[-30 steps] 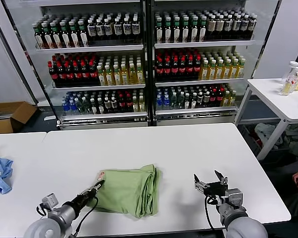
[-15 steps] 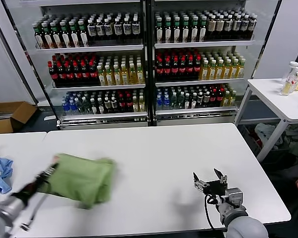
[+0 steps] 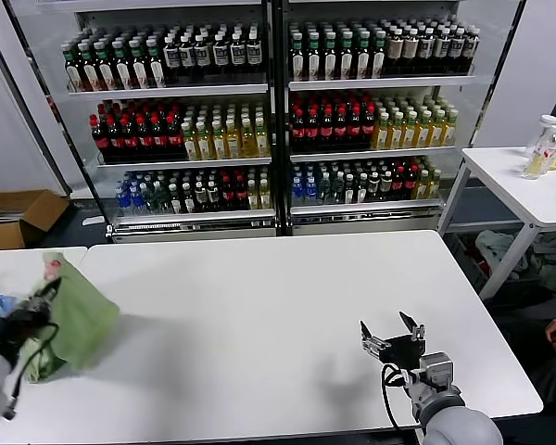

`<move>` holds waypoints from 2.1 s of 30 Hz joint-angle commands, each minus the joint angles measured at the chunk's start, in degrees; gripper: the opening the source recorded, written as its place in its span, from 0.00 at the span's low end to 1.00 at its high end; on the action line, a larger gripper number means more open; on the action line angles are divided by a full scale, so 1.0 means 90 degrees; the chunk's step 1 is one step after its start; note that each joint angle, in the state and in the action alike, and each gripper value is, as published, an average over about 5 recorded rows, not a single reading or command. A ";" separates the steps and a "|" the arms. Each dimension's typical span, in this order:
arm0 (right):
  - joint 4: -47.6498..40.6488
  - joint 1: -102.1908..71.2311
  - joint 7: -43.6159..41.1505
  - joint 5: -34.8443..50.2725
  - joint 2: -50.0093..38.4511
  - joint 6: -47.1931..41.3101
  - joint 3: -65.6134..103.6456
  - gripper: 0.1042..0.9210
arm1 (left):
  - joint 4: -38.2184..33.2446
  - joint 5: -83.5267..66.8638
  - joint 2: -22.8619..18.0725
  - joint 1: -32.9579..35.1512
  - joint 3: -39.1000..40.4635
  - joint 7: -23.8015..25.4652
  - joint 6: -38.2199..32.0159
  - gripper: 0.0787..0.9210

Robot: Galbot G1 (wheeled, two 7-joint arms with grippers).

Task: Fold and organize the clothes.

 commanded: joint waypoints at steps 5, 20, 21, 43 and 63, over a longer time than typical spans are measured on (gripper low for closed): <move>0.0149 -0.0297 -0.0018 -0.0199 -0.0094 0.0158 0.0176 0.88 | -0.0073 0.9978 -0.0755 0.0247 0.4150 -0.0016 -0.1457 0.05; 0.0326 -0.0372 -0.0032 -0.0123 -0.0025 0.0226 0.0177 0.88 | 0.0051 0.7308 -0.1055 -0.0214 0.5195 -0.0270 -0.0496 0.05; 0.0324 -0.0348 -0.0030 -0.0088 -0.0017 0.0230 0.0158 0.88 | 0.0058 0.6693 -0.1116 -0.0309 0.5220 -0.0365 -0.0561 0.05; -0.0960 0.1503 0.0455 0.1296 0.0854 0.0829 -0.2562 0.88 | -0.0387 0.3095 -0.1267 -0.0535 0.3568 -0.0822 -0.1282 0.75; -0.3779 0.3959 0.1351 0.3116 0.2919 0.0861 -0.4575 0.88 | -0.0385 0.2799 -0.1208 -0.0074 0.2113 -0.1131 -0.1257 0.88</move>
